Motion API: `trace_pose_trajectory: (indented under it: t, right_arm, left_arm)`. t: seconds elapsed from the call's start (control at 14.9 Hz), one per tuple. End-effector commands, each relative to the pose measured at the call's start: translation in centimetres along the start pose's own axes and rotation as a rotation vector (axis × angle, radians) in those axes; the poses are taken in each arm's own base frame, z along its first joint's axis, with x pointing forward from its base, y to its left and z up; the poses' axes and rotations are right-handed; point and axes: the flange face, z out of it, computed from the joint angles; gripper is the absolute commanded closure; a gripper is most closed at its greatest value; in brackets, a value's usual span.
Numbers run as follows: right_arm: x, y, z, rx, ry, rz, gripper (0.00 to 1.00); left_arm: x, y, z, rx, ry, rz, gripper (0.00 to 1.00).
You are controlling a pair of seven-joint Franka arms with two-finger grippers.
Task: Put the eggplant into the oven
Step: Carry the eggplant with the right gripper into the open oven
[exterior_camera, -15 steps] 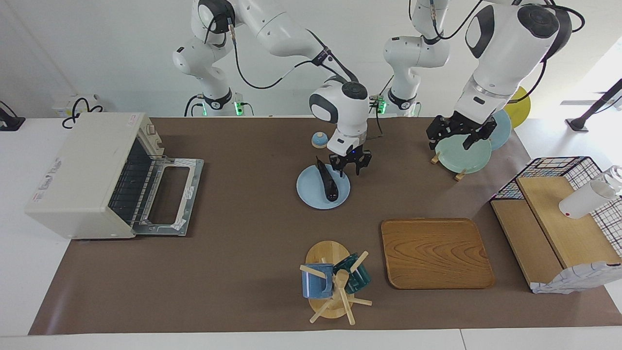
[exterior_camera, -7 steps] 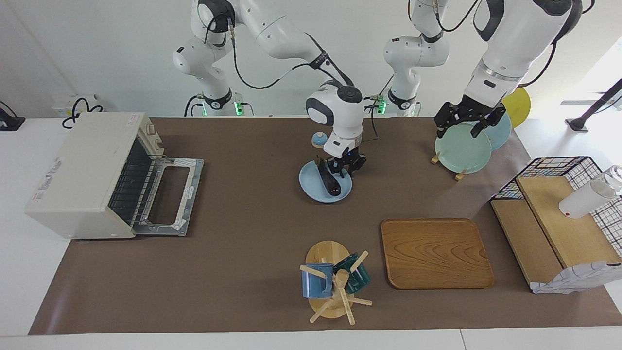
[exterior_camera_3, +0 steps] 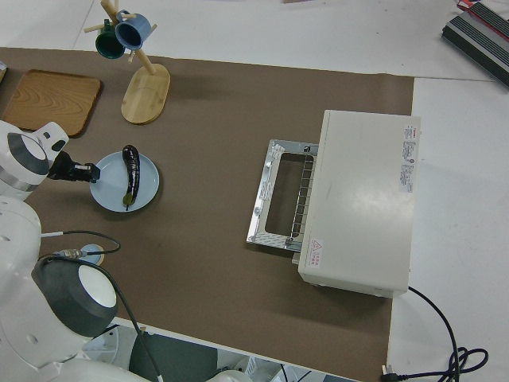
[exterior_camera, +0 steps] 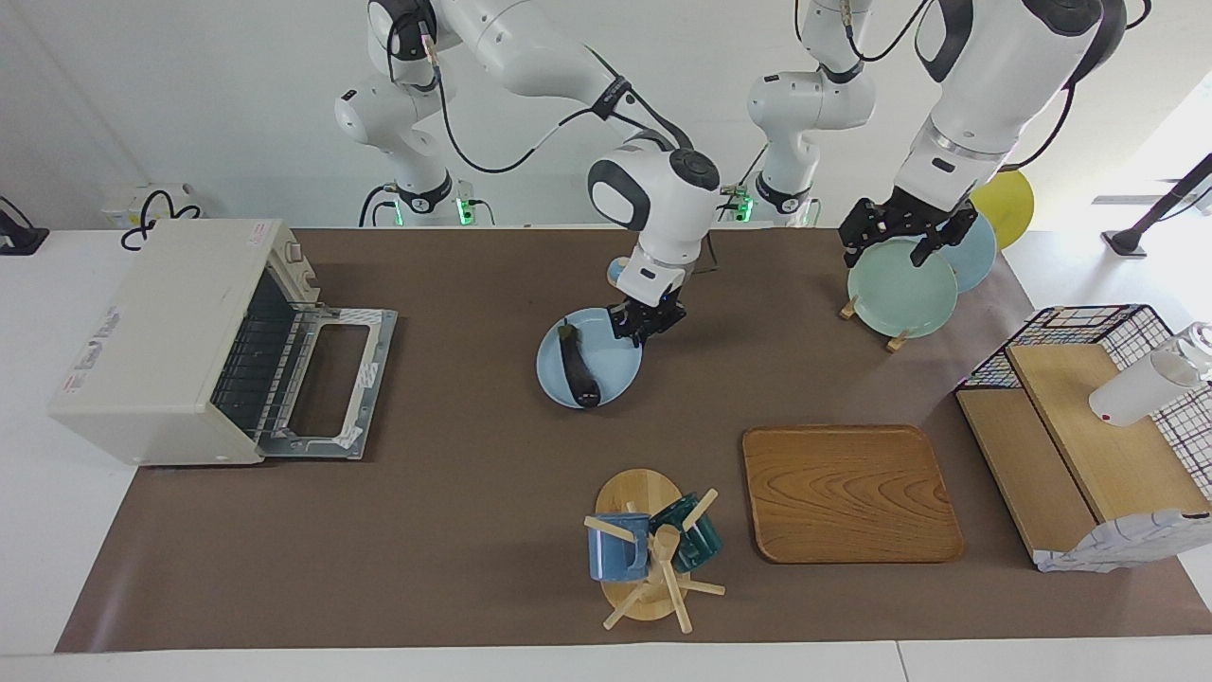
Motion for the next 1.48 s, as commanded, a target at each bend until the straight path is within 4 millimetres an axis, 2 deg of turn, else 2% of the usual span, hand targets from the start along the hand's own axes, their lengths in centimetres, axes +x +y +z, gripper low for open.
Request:
trace_pose_trajectory:
  t: [0.0, 0.13, 0.27, 0.4, 0.61, 0.87, 1.08, 1.28, 1.41]
  right_arm:
    - [1.6, 8.7, -1.9, -0.030, -0.062, -0.035, 1.00]
    - [2.0, 14.4, -1.3, -0.032, -0.102, -0.022, 1.00]
    - [1.2, 18.8, 0.4, -0.037, -0.147, -0.017, 1.00]
    - [-0.5, 21.1, 2.3, -0.107, -0.177, -0.029, 1.00]
    - [-2.4, 24.8, 3.9, -0.214, -0.194, -0.048, 1.00]
    - [-2.2, 33.4, 4.9, -0.217, -0.226, -0.062, 1.00]
    - [-3.6, 36.6, 7.0, -0.189, -0.210, -0.061, 1.00]
    - [-6.0, 38.3, 9.2, -0.162, -0.195, -0.071, 1.00]
    - [-6.5, 40.5, 9.7, -0.150, -0.214, -0.082, 1.00]
  left_arm:
    - [-0.7, -0.1, 0.0, 0.024, -0.027, 0.014, 0.00]
    - [-0.5, -0.2, -0.2, 0.022, -0.018, 0.016, 0.00]
    - [-0.1, -0.2, -0.7, 0.016, -0.001, 0.015, 0.00]
    - [0.0, -0.3, -0.5, 0.014, -0.006, 0.013, 0.00]
    - [-0.3, -0.3, -0.3, 0.016, -0.018, 0.013, 0.00]
    - [-0.3, -0.3, -0.3, 0.016, -0.017, 0.013, 0.00]
    - [-0.5, -0.4, -0.7, 0.017, -0.013, 0.003, 0.00]
    - [-0.5, -0.4, -0.5, 0.017, -0.018, 0.003, 0.00]
    - [-0.5, -0.6, -0.4, 0.018, -0.019, -0.004, 0.00]
